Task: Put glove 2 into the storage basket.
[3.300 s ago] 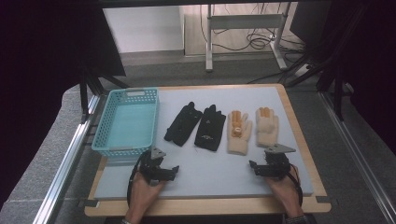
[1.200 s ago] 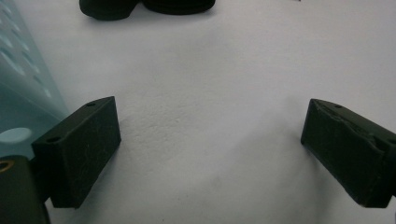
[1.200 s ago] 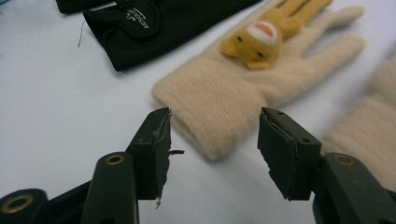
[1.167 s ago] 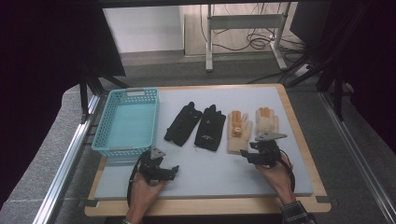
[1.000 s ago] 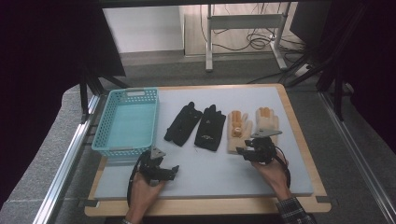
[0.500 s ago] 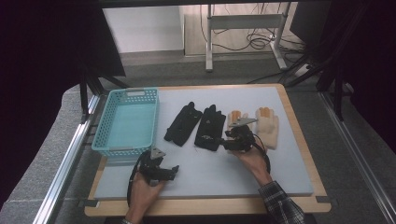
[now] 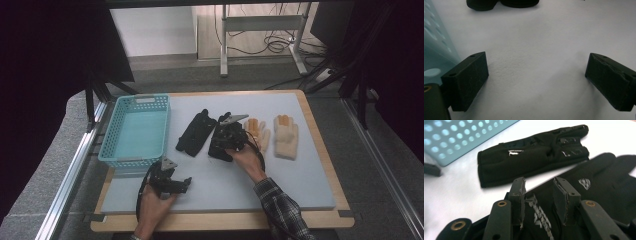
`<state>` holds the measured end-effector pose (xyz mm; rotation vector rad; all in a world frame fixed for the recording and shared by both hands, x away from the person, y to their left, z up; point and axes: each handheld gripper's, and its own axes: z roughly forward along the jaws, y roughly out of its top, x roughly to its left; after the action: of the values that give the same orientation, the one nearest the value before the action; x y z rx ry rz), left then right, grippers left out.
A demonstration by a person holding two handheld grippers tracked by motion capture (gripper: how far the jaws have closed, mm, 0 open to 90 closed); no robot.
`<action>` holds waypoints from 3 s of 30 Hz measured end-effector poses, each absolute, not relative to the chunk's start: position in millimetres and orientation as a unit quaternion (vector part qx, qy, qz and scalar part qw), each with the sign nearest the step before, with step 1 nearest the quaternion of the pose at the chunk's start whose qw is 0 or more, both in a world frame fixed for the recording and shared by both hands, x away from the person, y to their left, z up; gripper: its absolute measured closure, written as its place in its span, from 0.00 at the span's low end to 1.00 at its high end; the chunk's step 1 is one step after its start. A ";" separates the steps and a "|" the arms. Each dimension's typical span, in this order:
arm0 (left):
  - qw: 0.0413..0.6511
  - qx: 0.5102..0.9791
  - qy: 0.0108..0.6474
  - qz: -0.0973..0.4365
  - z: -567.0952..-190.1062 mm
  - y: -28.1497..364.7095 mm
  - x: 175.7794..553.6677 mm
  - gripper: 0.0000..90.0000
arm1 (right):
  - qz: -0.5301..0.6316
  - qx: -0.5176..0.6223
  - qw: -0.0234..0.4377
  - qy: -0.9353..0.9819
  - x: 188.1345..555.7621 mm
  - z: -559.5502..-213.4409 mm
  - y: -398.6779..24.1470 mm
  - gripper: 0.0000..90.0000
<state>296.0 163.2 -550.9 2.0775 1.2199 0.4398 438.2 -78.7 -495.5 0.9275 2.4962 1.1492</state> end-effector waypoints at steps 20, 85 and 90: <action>0.341 0.797 0.470 0.168 -551.0 163.0 295.9 0.06 | 0.342 0.341 0.158 0.861 480.8 -531.7 -12.7 0.42; 0.344 0.794 0.472 0.169 -551.4 162.3 295.8 0.06 | 0.442 0.252 0.050 0.859 331.1 -442.4 -142.3 0.94; 0.344 0.794 0.473 0.169 -551.4 162.1 295.8 0.06 | 0.425 0.254 0.035 0.868 322.9 -468.5 -155.0 0.94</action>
<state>295.8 162.1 -551.4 2.0613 1.2279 0.4391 322.9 -155.0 -468.5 0.7797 2.6680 1.3070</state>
